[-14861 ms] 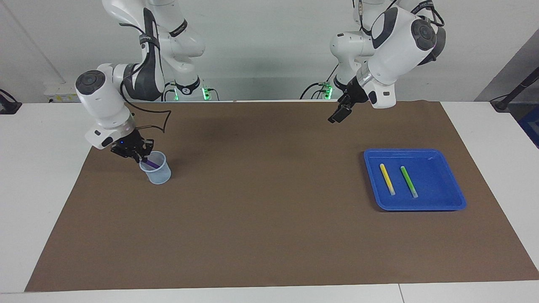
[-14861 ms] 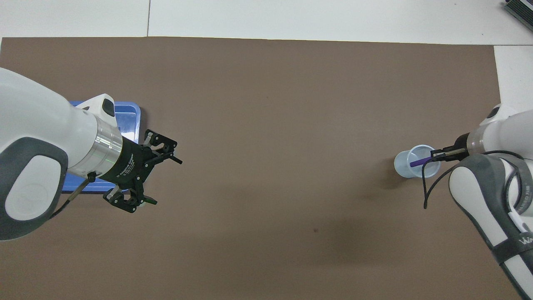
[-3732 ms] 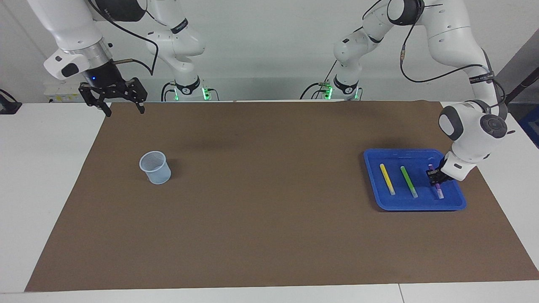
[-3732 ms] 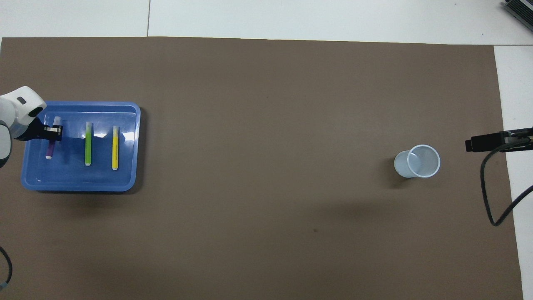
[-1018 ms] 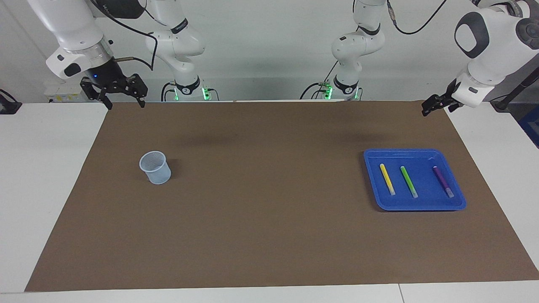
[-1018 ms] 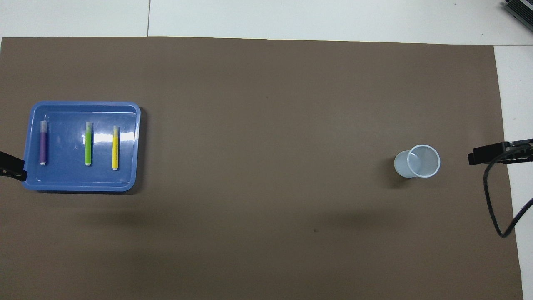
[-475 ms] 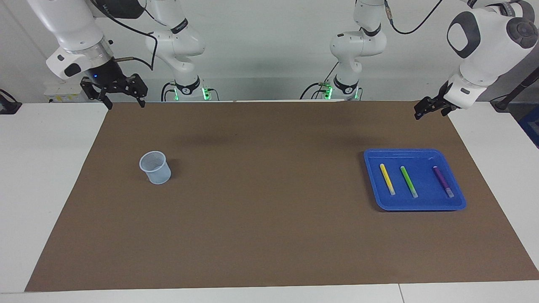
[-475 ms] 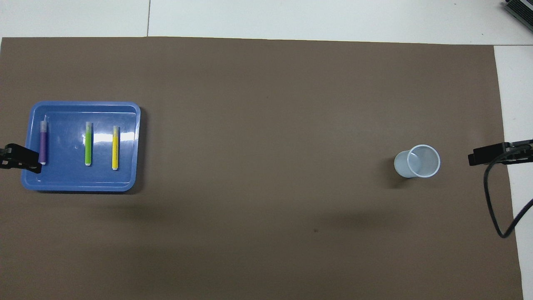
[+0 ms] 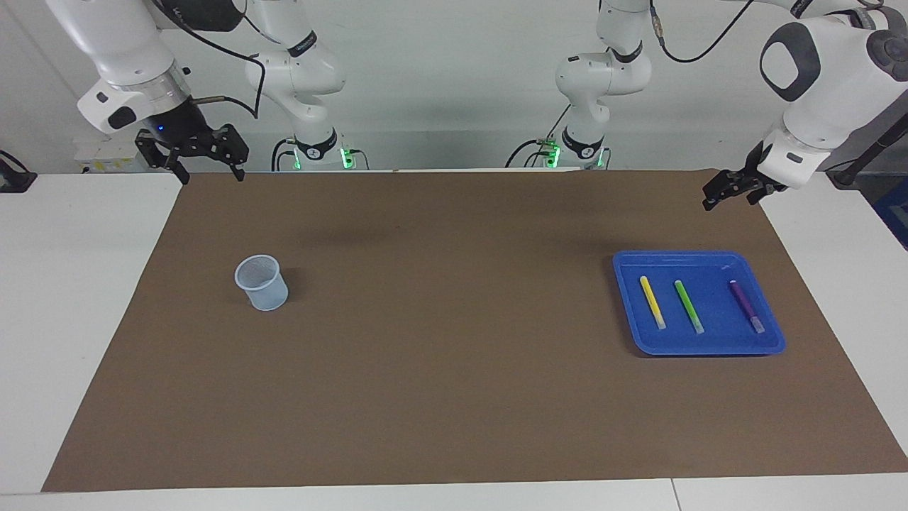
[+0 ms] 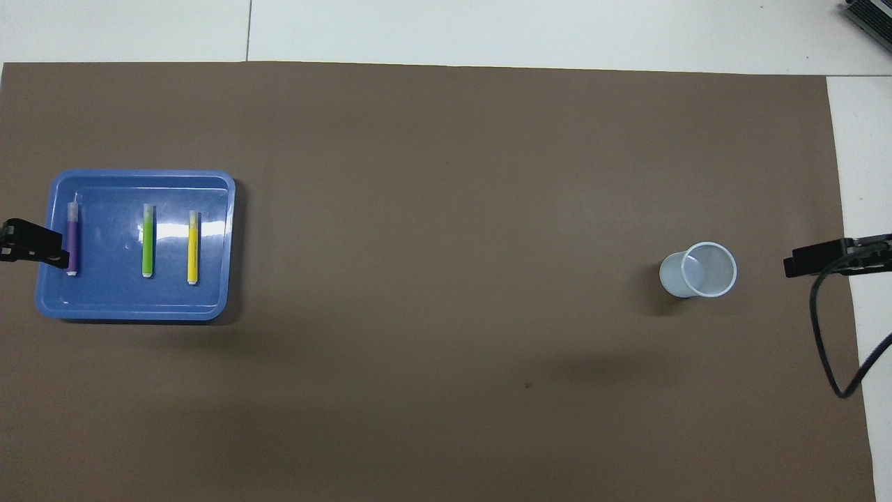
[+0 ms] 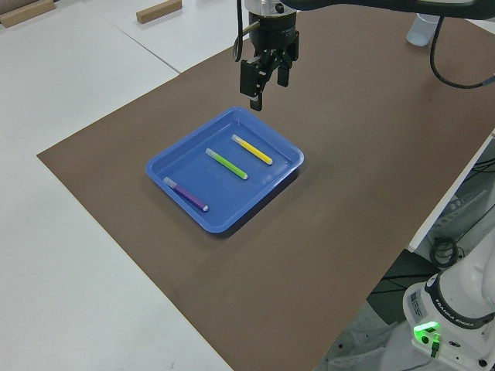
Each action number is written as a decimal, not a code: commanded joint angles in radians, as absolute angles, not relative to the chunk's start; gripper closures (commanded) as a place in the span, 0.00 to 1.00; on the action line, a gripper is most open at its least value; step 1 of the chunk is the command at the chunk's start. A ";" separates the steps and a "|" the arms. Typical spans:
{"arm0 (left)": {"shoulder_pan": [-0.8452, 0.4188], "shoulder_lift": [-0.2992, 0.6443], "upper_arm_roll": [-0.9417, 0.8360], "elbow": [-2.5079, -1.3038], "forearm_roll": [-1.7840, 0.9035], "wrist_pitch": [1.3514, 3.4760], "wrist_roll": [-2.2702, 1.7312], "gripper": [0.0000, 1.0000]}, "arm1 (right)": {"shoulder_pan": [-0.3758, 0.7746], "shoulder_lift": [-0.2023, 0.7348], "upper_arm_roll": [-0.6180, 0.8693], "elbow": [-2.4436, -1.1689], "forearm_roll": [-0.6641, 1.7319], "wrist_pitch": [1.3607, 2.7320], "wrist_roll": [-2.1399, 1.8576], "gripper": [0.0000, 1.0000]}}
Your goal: Right arm passes pens to left for tray arrangement
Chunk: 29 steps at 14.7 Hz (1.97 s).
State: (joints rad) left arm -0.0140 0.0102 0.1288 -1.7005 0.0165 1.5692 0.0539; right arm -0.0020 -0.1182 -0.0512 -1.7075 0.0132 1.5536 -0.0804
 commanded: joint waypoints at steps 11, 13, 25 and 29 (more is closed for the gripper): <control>-0.035 0.009 0.143 -1.672 0.003 1.548 0.043 0.00 | 0.006 -0.106 -0.058 -1.681 -0.002 1.528 -0.058 0.00; -0.032 0.008 0.141 -1.672 0.003 1.548 0.043 0.00 | 0.006 -0.106 -0.058 -1.681 -0.002 1.528 -0.058 0.00; -0.026 0.003 0.109 -1.614 -0.005 1.497 0.052 0.00 | 0.006 -0.106 -0.060 -1.681 -0.003 1.528 -0.058 0.00; -0.025 -0.002 0.110 -1.614 -0.075 1.500 0.041 0.00 | 0.006 -0.106 -0.060 -1.681 -0.003 1.528 -0.058 0.00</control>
